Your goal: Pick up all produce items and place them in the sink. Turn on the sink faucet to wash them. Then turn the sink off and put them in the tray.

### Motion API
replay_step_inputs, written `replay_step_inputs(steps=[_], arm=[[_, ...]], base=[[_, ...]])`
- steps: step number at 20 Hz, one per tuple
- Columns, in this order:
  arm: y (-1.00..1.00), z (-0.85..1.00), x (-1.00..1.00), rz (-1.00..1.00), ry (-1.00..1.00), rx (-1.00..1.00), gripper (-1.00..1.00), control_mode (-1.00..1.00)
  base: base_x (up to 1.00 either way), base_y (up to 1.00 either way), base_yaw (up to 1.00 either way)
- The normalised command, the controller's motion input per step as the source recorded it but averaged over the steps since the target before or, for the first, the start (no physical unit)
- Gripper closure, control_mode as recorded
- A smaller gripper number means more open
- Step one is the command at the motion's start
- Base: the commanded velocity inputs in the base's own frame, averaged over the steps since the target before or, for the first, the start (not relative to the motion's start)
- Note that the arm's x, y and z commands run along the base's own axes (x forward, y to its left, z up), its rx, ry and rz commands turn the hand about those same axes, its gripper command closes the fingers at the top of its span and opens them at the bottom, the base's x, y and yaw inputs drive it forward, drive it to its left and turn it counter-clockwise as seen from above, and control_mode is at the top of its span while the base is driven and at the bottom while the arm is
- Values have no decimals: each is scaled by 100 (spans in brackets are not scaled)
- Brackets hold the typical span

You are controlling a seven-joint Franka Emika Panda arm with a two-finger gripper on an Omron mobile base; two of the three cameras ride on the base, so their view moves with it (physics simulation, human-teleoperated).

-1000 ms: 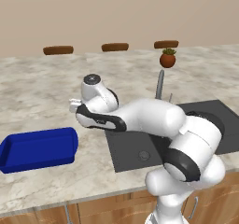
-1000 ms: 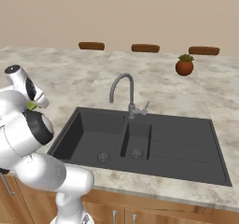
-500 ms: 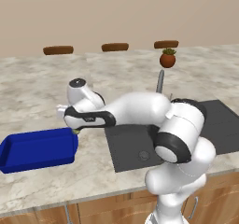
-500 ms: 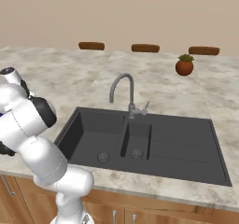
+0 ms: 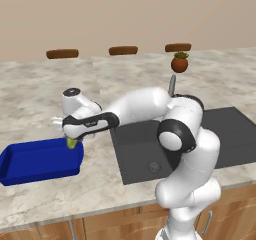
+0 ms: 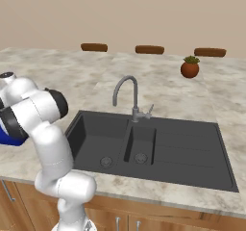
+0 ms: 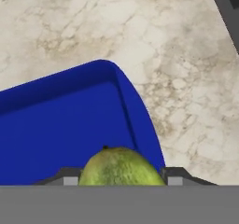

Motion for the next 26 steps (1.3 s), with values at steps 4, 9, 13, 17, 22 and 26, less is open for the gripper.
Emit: replay_step_inputs(steps=[4, 9, 13, 17, 22, 26], arm=[[26, -24, 0, 0, 9, 0, 100, -100], [28, -36, 0, 0, 9, -3, 100, -100], [28, -41, 3, 0, 5, -7, 100, -100], [26, -30, 6, 0, 4, -4, 100, -100], [17, -30, 6, 0, 4, -3, 100, -100], [10, -32, 6, 0, 2, -4, 100, -100]], base=[[0, 0, 0], [0, 0, 0], [0, 0, 0], [0, 0, 0], [0, 0, 0], [0, 0, 0]])
